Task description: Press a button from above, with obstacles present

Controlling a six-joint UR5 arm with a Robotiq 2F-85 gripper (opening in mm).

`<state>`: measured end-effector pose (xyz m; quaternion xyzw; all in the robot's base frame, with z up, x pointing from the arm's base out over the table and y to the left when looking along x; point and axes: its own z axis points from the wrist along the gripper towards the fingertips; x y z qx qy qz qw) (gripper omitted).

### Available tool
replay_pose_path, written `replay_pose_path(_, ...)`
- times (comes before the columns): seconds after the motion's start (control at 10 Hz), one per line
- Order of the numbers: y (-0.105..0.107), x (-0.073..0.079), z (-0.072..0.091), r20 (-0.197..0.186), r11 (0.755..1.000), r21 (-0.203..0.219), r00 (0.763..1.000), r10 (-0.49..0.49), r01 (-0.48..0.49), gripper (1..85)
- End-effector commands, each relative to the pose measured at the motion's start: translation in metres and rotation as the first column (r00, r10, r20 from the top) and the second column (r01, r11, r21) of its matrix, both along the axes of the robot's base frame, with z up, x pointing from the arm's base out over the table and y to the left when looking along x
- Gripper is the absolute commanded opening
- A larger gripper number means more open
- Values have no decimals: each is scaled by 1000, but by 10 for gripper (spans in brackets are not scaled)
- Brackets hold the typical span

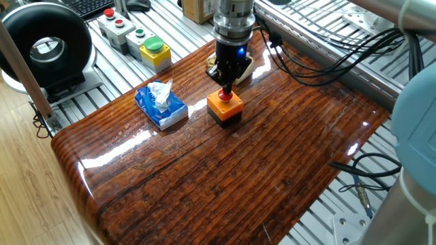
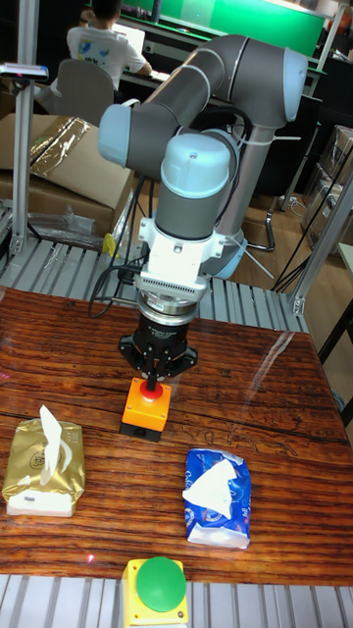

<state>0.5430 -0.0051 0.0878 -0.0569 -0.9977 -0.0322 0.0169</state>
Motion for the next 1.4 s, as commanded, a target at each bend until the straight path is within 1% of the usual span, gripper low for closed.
replay_pose_path(0.0,2,0,-3,7,1000,5,1000,-5,5,13)
replay_pose_path(0.3,2,4,-17,23,1000,-4,1000,-7,7,13)
replay_pose_path(0.4,1,4,-17,24,1000,-7,1000,-6,6,13)
replay_pose_path(0.5,0,2,-11,15,1000,-7,1000,-2,2,13)
replay_pose_path(0.7,-9,-4,17,-28,1000,0,1000,13,-13,13)
replay_pose_path(0.8,-7,-5,22,-35,1000,-5,999,5,-5,13)
replay_pose_path(0.9,-2,-4,20,-31,1000,-15,999,-8,7,13)
replay_pose_path(1.0,2,-2,18,-27,1000,-12,1000,-11,10,13)
replay_pose_path(1.3,3,-6,22,-28,1000,-12,1000,-9,9,13)
